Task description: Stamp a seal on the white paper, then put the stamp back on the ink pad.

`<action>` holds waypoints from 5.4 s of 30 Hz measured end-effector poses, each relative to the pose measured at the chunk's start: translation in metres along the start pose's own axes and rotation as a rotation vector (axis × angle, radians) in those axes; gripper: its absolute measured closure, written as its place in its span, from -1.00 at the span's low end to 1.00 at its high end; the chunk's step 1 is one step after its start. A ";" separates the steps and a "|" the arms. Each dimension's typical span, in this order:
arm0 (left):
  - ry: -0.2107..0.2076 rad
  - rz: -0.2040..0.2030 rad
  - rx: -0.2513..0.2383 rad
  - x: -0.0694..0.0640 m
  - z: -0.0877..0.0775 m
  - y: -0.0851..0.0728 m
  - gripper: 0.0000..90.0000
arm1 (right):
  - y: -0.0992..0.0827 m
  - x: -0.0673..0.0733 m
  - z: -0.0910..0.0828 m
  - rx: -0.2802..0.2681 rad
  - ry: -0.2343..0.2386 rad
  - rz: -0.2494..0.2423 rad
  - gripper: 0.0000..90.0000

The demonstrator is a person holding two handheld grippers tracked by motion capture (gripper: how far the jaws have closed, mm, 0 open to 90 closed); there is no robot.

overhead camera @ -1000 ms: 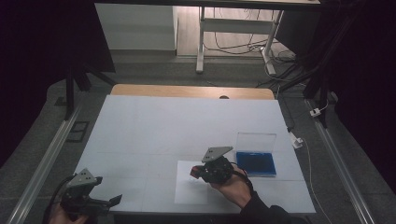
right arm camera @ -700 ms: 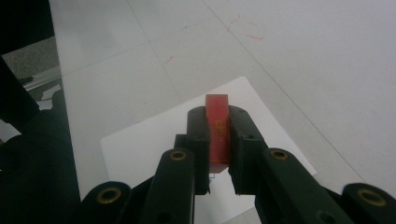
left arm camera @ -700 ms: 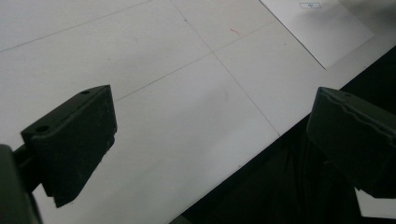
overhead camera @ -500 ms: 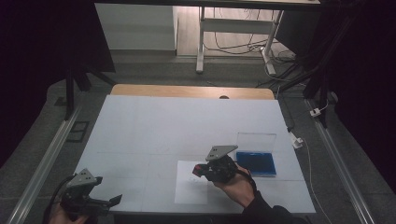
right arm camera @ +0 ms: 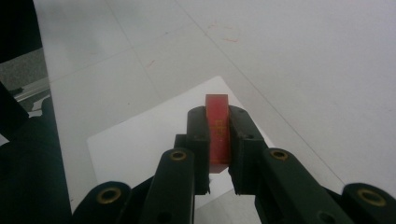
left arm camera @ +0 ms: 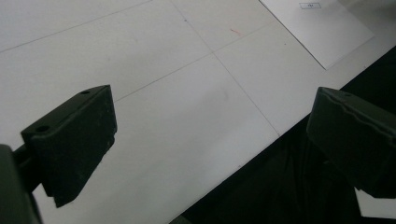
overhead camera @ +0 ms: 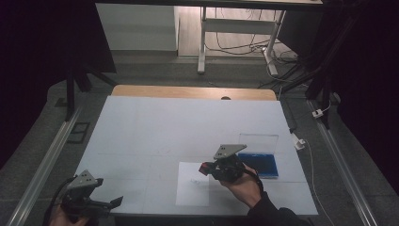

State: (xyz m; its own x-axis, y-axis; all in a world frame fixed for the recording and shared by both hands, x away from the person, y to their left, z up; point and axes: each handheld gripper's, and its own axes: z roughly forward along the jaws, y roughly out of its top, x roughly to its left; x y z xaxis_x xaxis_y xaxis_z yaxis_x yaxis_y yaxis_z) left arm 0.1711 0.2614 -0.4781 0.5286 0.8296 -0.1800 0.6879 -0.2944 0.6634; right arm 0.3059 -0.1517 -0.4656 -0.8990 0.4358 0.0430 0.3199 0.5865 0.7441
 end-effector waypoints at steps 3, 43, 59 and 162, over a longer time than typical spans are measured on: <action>0.000 0.000 0.000 0.000 0.000 0.000 -0.96 | -0.001 -0.003 -0.003 -0.002 -0.011 0.007 0.78; -0.002 0.001 -0.002 0.000 0.000 0.000 -0.96 | -0.025 -0.040 -0.046 -0.019 -0.146 0.102 0.78; -0.002 0.002 -0.001 0.000 0.000 0.000 -0.96 | -0.034 -0.053 -0.058 -0.006 -0.190 0.140 0.78; -0.006 -0.003 0.000 0.001 0.001 0.001 -0.95 | -0.067 -0.062 -0.101 -0.031 -0.258 0.366 -0.69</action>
State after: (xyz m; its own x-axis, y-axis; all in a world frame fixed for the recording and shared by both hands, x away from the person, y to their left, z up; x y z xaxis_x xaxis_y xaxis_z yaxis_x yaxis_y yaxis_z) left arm 0.1727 0.2616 -0.4783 0.5291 0.8279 -0.1863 0.6899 -0.2918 0.6625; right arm 0.3100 -0.2874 -0.4510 -0.6231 0.7690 0.1425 0.5906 0.3432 0.7303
